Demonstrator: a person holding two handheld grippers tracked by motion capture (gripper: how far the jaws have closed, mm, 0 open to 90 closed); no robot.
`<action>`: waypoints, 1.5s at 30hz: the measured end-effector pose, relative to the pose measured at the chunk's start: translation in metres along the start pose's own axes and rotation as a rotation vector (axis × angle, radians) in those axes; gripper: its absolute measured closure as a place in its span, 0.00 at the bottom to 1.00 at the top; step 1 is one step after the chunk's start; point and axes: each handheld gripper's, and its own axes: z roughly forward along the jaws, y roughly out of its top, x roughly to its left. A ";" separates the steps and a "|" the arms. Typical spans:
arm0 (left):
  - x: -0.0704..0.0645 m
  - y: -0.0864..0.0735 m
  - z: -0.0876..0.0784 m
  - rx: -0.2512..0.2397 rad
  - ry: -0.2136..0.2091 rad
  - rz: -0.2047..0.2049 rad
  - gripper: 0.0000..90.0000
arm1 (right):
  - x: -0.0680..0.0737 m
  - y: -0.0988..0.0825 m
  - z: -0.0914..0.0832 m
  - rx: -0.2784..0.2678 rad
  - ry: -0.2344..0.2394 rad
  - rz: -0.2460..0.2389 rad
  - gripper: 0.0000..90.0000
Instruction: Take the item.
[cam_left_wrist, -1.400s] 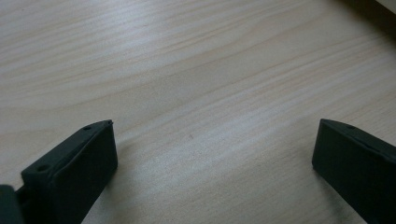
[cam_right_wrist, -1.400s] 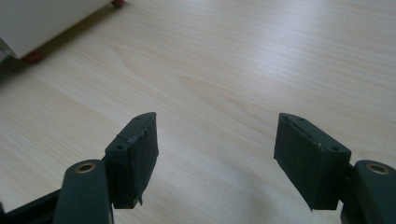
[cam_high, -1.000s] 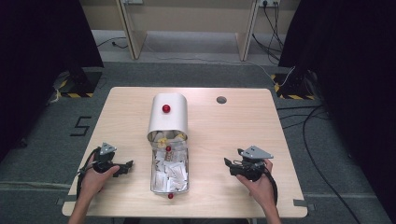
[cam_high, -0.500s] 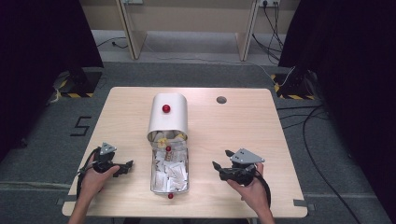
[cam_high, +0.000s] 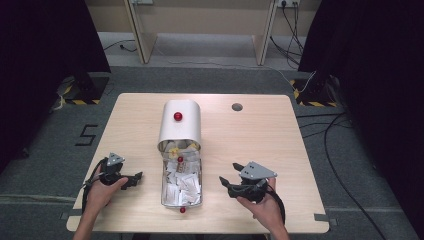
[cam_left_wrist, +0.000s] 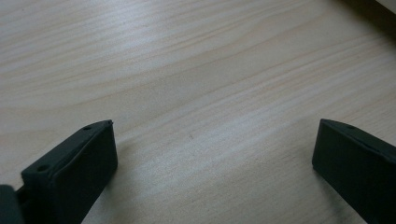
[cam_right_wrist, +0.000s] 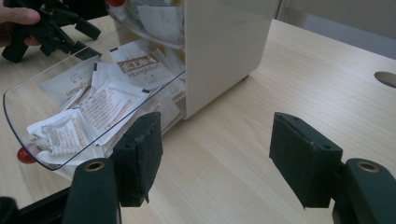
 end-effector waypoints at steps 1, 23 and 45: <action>0.000 0.000 0.000 0.000 0.000 0.000 0.00 | 0.001 0.000 0.000 0.000 0.001 0.001 0.39; 0.000 0.000 0.000 0.000 0.000 0.000 0.00 | 0.019 0.008 0.003 -0.021 0.053 -0.024 0.40; 0.000 0.000 0.000 -0.002 0.000 -0.004 0.00 | 0.039 0.013 0.011 -0.025 0.111 -0.053 0.41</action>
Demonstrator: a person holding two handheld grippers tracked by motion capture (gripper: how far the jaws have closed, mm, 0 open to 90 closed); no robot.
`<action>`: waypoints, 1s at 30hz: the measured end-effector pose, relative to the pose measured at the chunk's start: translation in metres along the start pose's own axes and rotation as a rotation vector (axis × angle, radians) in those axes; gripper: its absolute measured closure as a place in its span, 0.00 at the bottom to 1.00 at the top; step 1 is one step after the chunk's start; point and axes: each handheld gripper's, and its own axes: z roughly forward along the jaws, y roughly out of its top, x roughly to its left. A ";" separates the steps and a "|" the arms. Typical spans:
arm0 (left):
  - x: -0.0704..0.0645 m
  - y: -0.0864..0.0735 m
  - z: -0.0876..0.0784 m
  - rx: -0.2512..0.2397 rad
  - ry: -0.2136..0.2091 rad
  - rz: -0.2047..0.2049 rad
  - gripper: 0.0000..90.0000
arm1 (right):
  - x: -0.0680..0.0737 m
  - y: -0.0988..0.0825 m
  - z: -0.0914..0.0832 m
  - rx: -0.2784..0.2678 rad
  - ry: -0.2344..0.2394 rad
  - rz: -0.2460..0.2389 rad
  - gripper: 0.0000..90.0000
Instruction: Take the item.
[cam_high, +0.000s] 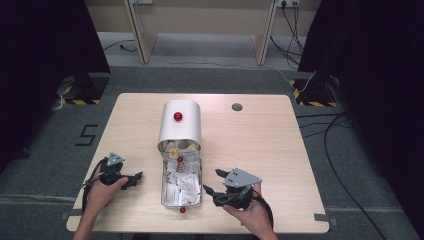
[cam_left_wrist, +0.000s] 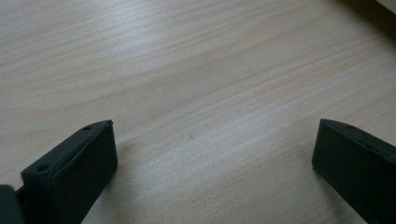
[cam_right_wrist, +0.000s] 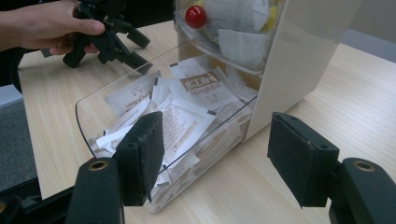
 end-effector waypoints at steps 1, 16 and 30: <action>0.000 0.000 0.000 0.000 0.000 0.000 0.00 | 0.001 0.000 0.001 0.000 0.003 -0.002 0.41; 0.000 0.000 0.000 0.000 0.000 0.000 0.00 | 0.009 -0.001 0.014 0.004 0.044 -0.015 0.44; 0.000 0.000 0.000 0.000 0.000 -0.001 0.00 | 0.017 0.003 0.026 0.008 0.082 -0.042 0.48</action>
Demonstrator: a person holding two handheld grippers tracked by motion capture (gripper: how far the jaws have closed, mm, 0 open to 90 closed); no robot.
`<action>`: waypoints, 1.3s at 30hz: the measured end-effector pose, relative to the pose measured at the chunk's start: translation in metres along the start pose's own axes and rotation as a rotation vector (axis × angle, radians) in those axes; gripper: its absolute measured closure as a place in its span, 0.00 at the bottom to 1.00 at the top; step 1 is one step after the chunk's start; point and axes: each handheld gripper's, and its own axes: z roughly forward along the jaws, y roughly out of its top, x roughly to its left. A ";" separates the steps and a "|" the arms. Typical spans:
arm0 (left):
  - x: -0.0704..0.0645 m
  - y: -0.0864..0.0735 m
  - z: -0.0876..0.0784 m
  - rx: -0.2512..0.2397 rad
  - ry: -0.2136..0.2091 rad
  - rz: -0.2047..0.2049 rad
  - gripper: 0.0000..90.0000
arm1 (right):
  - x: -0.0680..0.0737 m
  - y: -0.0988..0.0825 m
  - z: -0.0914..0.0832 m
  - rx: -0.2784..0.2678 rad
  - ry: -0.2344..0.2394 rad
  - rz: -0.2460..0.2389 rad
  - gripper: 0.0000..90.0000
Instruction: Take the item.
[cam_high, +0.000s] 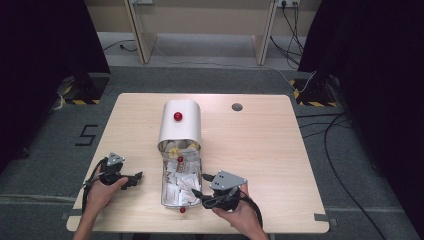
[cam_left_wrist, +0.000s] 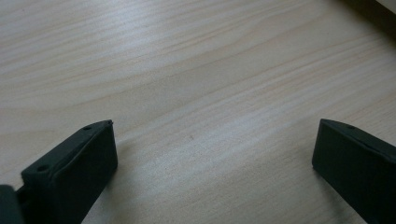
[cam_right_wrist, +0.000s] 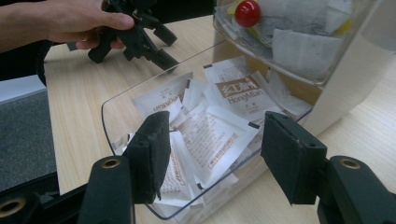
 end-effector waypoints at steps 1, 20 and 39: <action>0.000 0.000 0.000 0.000 0.000 0.000 0.00 | 0.001 0.000 0.001 0.001 0.004 -0.003 0.49; 0.000 0.000 0.000 0.000 0.001 0.000 0.00 | 0.006 -0.002 0.024 0.031 0.038 -0.023 0.55; 0.000 0.000 0.000 -0.001 0.001 -0.001 0.00 | 0.011 -0.005 0.038 0.064 0.036 -0.068 0.63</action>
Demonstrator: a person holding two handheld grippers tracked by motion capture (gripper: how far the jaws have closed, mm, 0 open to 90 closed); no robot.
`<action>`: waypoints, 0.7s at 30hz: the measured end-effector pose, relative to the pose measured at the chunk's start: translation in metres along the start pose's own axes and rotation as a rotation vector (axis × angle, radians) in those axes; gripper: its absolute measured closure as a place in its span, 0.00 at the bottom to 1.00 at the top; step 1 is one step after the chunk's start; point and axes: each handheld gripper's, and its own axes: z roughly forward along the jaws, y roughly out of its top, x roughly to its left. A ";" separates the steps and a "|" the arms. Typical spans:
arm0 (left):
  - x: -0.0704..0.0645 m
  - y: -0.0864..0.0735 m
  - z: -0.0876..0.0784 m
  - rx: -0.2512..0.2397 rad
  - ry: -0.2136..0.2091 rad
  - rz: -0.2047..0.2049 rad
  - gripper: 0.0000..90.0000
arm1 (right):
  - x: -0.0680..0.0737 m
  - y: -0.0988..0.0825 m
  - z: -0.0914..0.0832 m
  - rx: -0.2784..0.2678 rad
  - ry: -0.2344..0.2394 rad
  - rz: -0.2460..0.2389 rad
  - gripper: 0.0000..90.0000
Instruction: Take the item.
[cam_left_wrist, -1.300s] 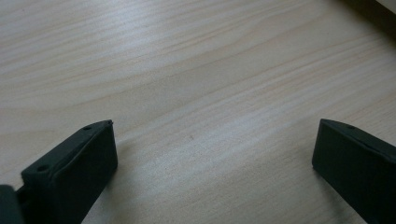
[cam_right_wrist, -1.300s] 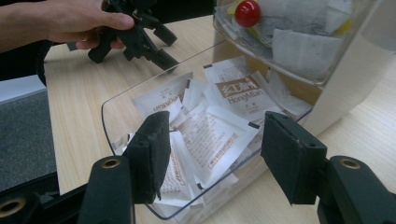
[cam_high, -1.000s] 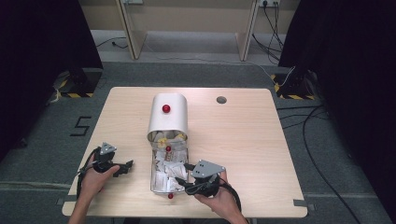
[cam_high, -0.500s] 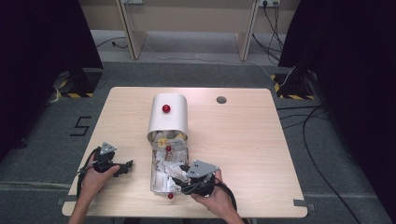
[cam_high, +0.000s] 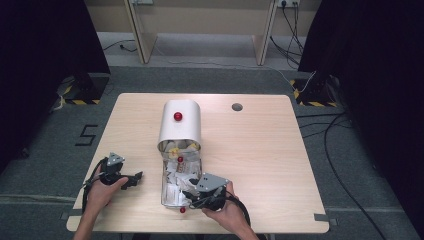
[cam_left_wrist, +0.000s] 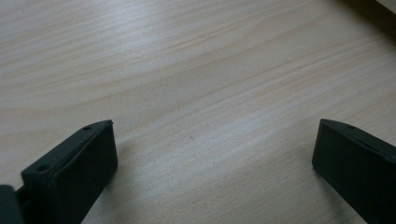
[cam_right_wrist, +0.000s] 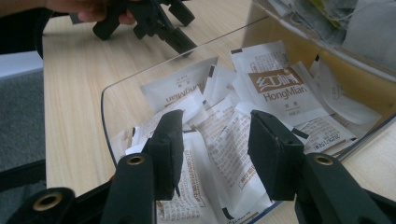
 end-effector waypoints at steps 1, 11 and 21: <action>0.000 0.000 0.000 0.000 0.000 0.000 0.00 | 0.000 0.000 0.000 0.004 0.001 -0.004 0.64; 0.000 0.000 0.000 0.000 0.000 0.000 0.00 | 0.001 0.000 0.003 0.013 -0.003 -0.018 0.67; 0.000 0.000 0.000 0.000 0.000 0.000 0.00 | 0.000 -0.002 0.005 0.026 -0.014 -0.035 0.70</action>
